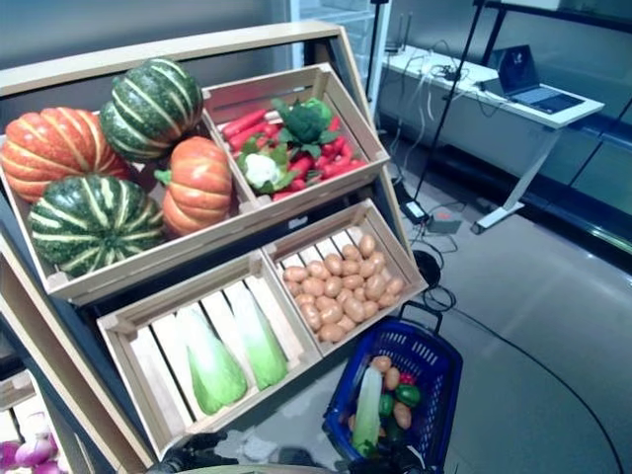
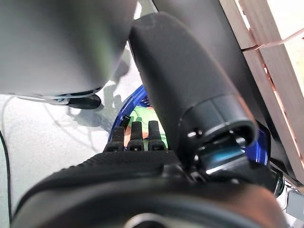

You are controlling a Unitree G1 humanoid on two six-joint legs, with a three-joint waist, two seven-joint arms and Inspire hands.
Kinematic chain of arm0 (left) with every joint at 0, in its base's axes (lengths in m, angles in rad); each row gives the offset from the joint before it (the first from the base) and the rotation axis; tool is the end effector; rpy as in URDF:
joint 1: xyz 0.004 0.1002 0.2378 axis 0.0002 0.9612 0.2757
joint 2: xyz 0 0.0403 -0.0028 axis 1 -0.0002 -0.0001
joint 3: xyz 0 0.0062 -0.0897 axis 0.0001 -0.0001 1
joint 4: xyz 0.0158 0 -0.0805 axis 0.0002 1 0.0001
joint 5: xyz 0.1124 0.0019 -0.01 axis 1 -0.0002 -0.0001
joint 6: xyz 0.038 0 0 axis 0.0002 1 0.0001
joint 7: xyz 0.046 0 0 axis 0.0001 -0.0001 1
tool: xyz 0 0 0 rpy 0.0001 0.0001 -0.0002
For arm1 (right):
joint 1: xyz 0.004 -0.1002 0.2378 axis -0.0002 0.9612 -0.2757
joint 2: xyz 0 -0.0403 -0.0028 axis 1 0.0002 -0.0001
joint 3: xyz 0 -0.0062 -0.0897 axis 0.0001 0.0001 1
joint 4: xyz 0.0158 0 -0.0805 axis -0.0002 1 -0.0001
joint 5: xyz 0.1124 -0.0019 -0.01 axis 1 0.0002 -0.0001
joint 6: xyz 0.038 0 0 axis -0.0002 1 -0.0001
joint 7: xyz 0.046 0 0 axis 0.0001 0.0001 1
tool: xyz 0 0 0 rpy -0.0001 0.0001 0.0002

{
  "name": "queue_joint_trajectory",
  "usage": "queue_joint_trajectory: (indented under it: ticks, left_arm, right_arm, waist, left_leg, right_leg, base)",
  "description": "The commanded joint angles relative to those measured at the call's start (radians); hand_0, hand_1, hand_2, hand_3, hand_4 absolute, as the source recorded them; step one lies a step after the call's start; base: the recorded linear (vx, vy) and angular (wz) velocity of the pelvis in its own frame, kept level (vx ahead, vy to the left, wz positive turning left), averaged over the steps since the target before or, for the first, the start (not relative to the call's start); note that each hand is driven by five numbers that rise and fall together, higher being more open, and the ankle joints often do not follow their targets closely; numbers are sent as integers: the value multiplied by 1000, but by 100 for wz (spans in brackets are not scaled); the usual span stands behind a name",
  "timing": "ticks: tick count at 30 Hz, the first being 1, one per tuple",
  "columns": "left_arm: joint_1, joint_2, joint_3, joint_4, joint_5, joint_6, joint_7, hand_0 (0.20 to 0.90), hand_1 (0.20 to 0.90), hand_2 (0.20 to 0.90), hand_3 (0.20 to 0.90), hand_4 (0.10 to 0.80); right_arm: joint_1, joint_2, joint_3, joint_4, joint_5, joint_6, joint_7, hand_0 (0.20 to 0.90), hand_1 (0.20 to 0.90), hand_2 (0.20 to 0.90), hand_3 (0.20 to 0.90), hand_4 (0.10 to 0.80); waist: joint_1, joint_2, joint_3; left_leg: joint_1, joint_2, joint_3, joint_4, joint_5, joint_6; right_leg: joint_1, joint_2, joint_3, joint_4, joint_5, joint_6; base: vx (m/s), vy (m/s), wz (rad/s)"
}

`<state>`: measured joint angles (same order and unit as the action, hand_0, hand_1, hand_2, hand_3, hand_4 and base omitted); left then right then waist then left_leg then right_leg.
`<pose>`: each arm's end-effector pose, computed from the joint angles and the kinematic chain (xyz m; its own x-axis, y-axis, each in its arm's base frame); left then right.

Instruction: Put vegetables into the basket

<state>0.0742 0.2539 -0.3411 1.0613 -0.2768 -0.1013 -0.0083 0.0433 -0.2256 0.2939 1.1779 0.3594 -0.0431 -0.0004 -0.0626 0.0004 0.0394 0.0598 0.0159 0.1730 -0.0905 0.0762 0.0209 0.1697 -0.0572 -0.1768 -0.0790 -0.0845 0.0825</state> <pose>0.0788 0.2031 -0.1110 0.4837 0.0491 -0.8738 0.0892 0.9905 0.1051 0.0687 -0.2057 -0.1172 0.3667 -0.1036 -0.9245 0.0478 0.9946 -0.0925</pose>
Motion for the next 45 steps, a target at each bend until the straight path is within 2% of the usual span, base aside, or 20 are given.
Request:
queue_joint_trajectory:
  ticks: [1, 2, 5, 7, 9, 12, 17, 23, 27, 30, 31, 33, 34, 37, 41, 45]
  left_arm:
    - [-146, 37, 14, -199, -56, -113, -77, 900, 900, 900, 900, 800]
    - [-146, 45, 9, -224, -63, -113, -90, 900, 900, 900, 900, 800]
    - [-169, 118, -33, -465, -85, -103, -149, 900, 900, 900, 900, 800]
    - [-187, 142, -36, -534, -71, -112, -147, 900, 900, 900, 900, 800]
    - [-235, 205, -33, -724, -30, -131, -123, 900, 900, 900, 900, 800]
    - [-269, 259, -20, -814, 9, -166, -85, 900, 900, 900, 900, 800]
    - [-294, 356, 60, -914, 33, -139, -84, 900, 900, 900, 900, 800]
    - [-293, 440, 128, -882, 204, -127, 10, 900, 900, 900, 900, 800]
    - [-323, 515, 127, -788, 420, -106, 148, 900, 900, 900, 900, 800]
    - [-353, 557, 100, -735, 539, -106, 243, 900, 900, 900, 900, 800]
    - [-385, 584, 85, -693, 610, -125, 296, 900, 900, 900, 900, 800]
    - [-417, 610, 63, -663, 672, -128, 316, 900, 900, 900, 900, 800]
    - [-451, 639, 29, -612, 728, -132, 364, 900, 900, 900, 900, 800]
    - [-505, 668, -25, -562, 786, -123, 428, 900, 900, 900, 900, 800]
    - [-567, 683, -81, -512, 840, -107, 457, 900, 900, 900, 900, 800]
    - [-688, 705, -173, -463, 940, -64, 456, 900, 900, 900, 900, 800]
  right_arm:
    - [-57, -3, 18, -43, 2, 1, -39, 900, 900, 900, 900, 800]
    - [-55, -6, 18, -46, 1, 2, -38, 900, 900, 900, 900, 800]
    - [-47, -20, 16, -71, -2, 9, -42, 900, 900, 900, 900, 800]
    - [-46, -24, 18, -78, -1, 13, -43, 900, 900, 900, 900, 800]
    - [-45, -30, 19, -71, 9, -4, -45, 900, 900, 900, 900, 800]
    - [-41, -31, 17, -60, 13, -14, -58, 900, 900, 900, 900, 800]
    - [0, -33, -3, -45, 19, -47, -63, 900, 900, 900, 900, 800]
    - [32, -51, -22, -41, 16, -74, -47, 900, 900, 900, 900, 800]
    - [16, -81, -22, -60, 48, -97, -43, 900, 900, 900, 900, 800]
    - [-16, -106, -18, -69, 78, -113, -29, 900, 900, 900, 900, 800]
    - [-43, -125, -10, -89, 97, -116, -24, 900, 900, 900, 900, 800]
    - [-57, -136, -6, -104, 107, -121, -20, 900, 900, 900, 900, 800]
    - [-73, -149, 3, -120, 116, -128, -20, 900, 900, 900, 900, 800]
    - [-101, -170, 13, -131, 130, -137, -17, 900, 900, 900, 900, 800]
    - [-135, -192, 19, -130, 126, -140, -5, 900, 900, 900, 900, 800]
    - [-187, -211, 34, -146, 177, -152, -20, 900, 900, 900, 900, 800]
  waist:
    - [18, 4, 51]
    - [18, 5, 51]
    - [20, 15, 55]
    - [18, 17, 57]
    - [19, 23, 65]
    - [20, 28, 69]
    - [22, 32, 74]
    - [21, 39, 88]
    - [13, 49, 144]
    - [8, 57, 190]
    - [3, 61, 224]
    - [-2, 63, 246]
    - [-11, 68, 275]
    - [-20, 70, 313]
    - [-26, 70, 352]
    - [-32, 63, 395]
  left_leg:
    - [50, 27, -24, 3, -103, -36]
    - [49, 27, -24, 3, -102, -37]
    - [33, 29, -32, 3, -96, -40]
    - [29, 30, -30, 3, -93, -41]
    - [20, 31, -24, 3, -92, -39]
    - [18, 29, -23, 3, -91, -37]
    - [13, 25, -32, 3, -92, -37]
    - [2, 20, -37, 3, -85, -39]
    - [-66, 18, -35, 63, -82, -43]
    - [-109, 18, -38, 91, -77, -47]
    - [-143, 14, -36, 115, -75, -50]
    - [-172, 14, -34, 139, -76, -53]
    - [-210, 14, -34, 169, -73, -54]
    - [-278, 14, -32, 228, -73, -56]
    - [-346, 12, -29, 296, -85, -54]
    - [-440, 9, -20, 406, -116, -44]
  right_leg:
    - [-69, -12, 25, -5, 97, 21]
    - [-69, -12, 25, -5, 97, 21]
    - [-77, -8, 20, -8, 101, 22]
    - [-83, -7, 21, -8, 103, 21]
    - [-93, -6, 19, -8, 101, 20]
    - [-94, -6, 18, -8, 99, 17]
    - [-93, -6, 11, -8, 93, 12]
    - [-102, -8, 7, -8, 92, 8]
    - [-169, -9, 17, 59, 72, -9]
    - [-210, -9, 20, 90, 66, -18]
    - [-238, -8, 23, 108, 63, -24]
    - [-263, -8, 24, 130, 57, -29]
    - [-303, -4, 28, 172, 46, -39]
    - [-371, -5, 31, 234, 34, -50]
    - [-437, -7, 38, 301, 18, -61]
    - [-529, -11, 44, 405, -8, -73]
  base:
    - [-34, -7, -1]
    - [-46, -8, -1]
    - [-59, -14, 0]
    - [-47, -15, 0]
    - [-69, -25, 0]
    - [-14, -6, 0]
    - [0, 0, 0]
    - [3, 2, 1]
    - [-96, 11, 0]
    - [-143, 15, 3]
    - [-163, 9, 7]
    - [-146, 2, 5]
    - [-106, 0, 2]
    - [-110, 3, 7]
    - [-76, 0, 3]
    - [-81, -13, 1]
